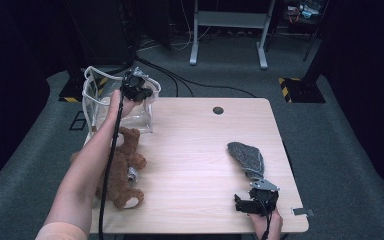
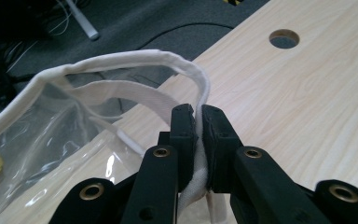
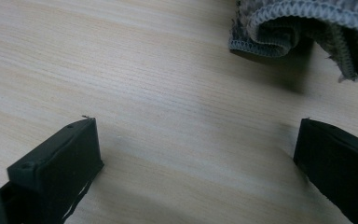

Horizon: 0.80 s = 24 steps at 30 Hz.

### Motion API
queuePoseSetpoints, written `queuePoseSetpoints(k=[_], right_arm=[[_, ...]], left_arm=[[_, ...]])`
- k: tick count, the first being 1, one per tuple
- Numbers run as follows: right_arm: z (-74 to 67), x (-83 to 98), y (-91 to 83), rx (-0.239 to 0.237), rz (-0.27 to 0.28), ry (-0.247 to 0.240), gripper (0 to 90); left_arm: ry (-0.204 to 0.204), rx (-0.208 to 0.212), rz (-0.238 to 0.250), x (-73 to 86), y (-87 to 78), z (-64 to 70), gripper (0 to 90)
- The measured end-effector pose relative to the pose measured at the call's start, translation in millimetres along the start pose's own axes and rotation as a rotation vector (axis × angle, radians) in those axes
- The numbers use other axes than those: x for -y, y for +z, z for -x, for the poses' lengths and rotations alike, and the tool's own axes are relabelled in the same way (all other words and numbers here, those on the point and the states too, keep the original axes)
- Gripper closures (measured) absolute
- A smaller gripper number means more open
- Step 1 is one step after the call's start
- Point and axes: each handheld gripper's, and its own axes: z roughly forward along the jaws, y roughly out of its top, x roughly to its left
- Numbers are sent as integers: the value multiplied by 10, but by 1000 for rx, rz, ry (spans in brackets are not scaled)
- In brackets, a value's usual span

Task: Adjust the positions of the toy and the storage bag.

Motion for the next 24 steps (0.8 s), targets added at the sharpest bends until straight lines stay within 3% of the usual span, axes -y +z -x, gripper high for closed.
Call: queuePoseSetpoints(k=[10,15,19,21,23,24], right_arm=[[1,3,-3,1,0,-1,0],[-2,4,-5,3,0,0,0],[-1,4,-7,1,-2,0,0],[-4,5,-5,2,1,3,0],[-7,5,-5,1,3,7,0],[-7,5,-5,1,3,7,0]], left_arm=[[32,51,10,-54,43,153,835],[67,83,8,-112,76,278,834],[71,80,13,-123,87,306,832],[25,62,12,-109,44,278,739],[15,53,5,-103,19,264,572],[-3,44,4,-96,-17,246,572]])
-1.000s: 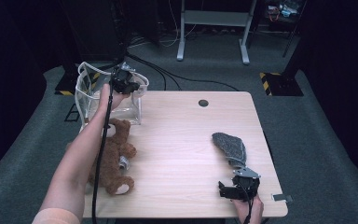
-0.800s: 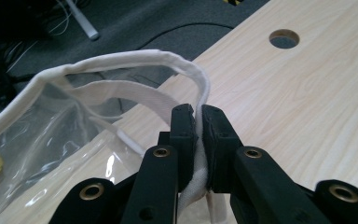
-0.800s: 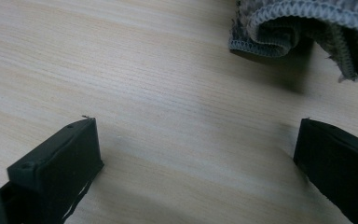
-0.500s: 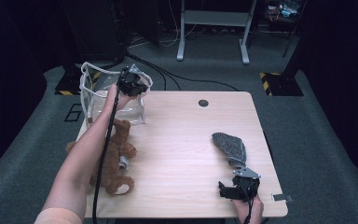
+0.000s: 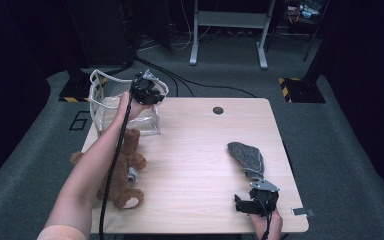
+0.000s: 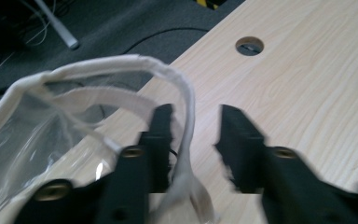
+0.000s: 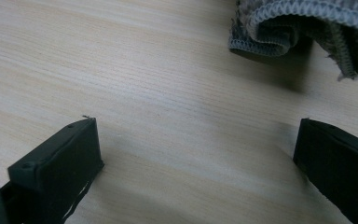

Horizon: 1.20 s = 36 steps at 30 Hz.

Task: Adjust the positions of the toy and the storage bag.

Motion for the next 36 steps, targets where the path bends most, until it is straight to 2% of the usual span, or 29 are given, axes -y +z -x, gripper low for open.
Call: queuePoseSetpoints(k=[1,2,3,4,5,6,7,9,10,11,16,19,20,21,22,23,25,30,31,33,36], right_arm=[[-2,-1,3,4,2,3,0],[1,0,0,0,0,-2,0],[-1,-1,2,2,1,1,0],[-1,-1,2,2,1,1,0],[1,0,0,-1,0,-1,0],[1,0,0,0,0,-2,0],[1,0,0,0,0,-1,0],[7,0,-1,2,-2,-10,0],[7,0,-1,2,-2,-10,0],[8,-1,0,1,-2,-10,0],[7,-3,1,2,-3,-10,0],[6,-3,2,2,-3,-9,0],[6,-3,2,3,-3,-9,0],[6,-4,2,2,-3,-9,0],[6,-4,2,2,-3,-9,0],[7,-4,3,1,-2,-9,0],[7,-4,3,1,-2,-10,0],[6,-3,3,0,-2,-9,0],[7,-3,3,1,-2,-10,0],[6,-3,3,1,-2,-10,0],[6,-3,2,2,-2,-9,0]], left_arm=[[-27,-27,0,18,-92,-37,444],[-27,-27,0,18,-92,-37,395],[-47,-44,21,56,-224,-111,354],[-47,-44,21,56,-224,-111,316],[-60,-64,31,93,-306,-160,316],[-73,-70,33,118,-348,-192,264],[-100,-88,26,193,-464,-277,237],[-125,-110,27,281,-576,-372,203],[-125,-110,27,281,-576,-372,195],[-160,-142,38,371,-669,-463,187],[-232,-249,39,544,-868,-692,170],[-287,-282,34,642,-954,-821,166],[-287,-282,34,642,-954,-821,161],[-311,-311,40,694,-996,-890,162],[-311,-311,40,694,-996,-890,162],[-334,-329,39,739,-1028,-941,163],[-352,-340,34,771,-1051,-970,167],[-368,-372,23,803,-1090,-1004,191],[-378,-392,13,819,-1095,-1022,193],[-390,-392,13,832,-1099,-1032,198],[-424,-380,-53,910,-1042,-1099,195]])
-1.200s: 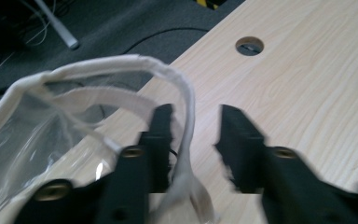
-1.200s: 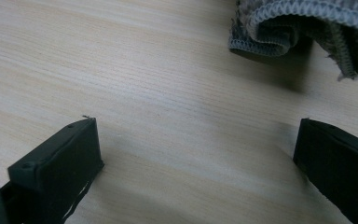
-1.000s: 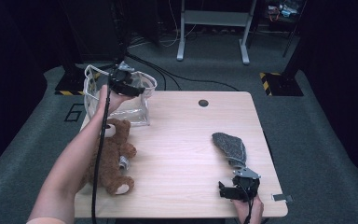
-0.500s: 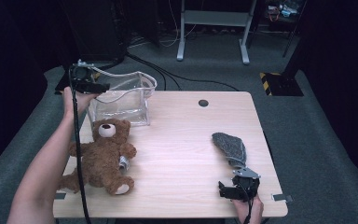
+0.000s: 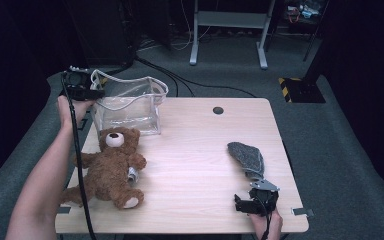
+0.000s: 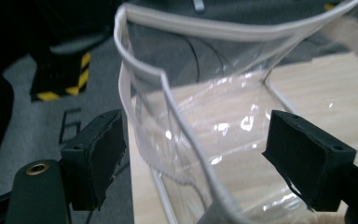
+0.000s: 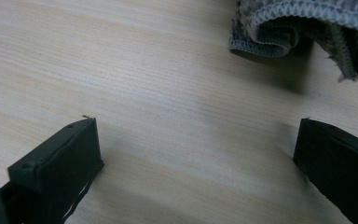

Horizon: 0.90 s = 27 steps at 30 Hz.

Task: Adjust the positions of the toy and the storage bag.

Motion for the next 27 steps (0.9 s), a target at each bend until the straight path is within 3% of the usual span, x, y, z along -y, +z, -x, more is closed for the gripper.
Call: queuePoseSetpoints(k=[2,4,5,7,9,11,14,20,27], right_arm=[[0,0,0,0,0,0,0],[0,0,0,0,0,0,0],[0,0,0,0,0,0,0],[0,0,0,0,0,0,0],[0,0,0,0,0,0,0],[0,0,0,0,0,0,0],[0,0,0,0,0,0,0],[0,0,0,0,0,0,0],[0,0,0,0,0,0,0]], left_arm=[[-24,12,-29,38,53,-39,214],[-40,19,-37,58,79,-58,309],[-65,45,-59,95,130,-82,355],[-100,82,-51,114,159,-85,436],[-91,87,-48,110,173,-76,572],[-57,98,-54,83,212,10,694],[-23,104,-51,56,257,87,797],[-5,126,-27,31,325,163,849],[73,142,-22,-32,391,346,848]])
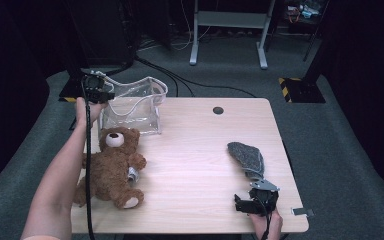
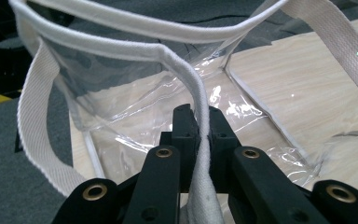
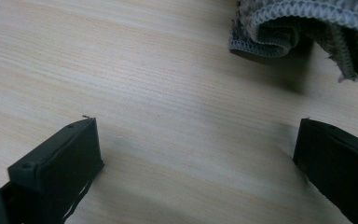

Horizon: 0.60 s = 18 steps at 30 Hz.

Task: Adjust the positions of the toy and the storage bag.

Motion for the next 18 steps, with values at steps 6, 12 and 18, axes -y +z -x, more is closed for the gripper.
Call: queuePoseSetpoints(k=[6,12,18], right_arm=[[0,0,0,0,0,0,0],[-1,1,-2,1,-1,1,0],[-5,1,-1,1,-1,6,0]], left_arm=[[27,27,9,-54,64,115,848],[65,53,27,-141,100,225,847],[104,81,28,-202,166,374,845]])
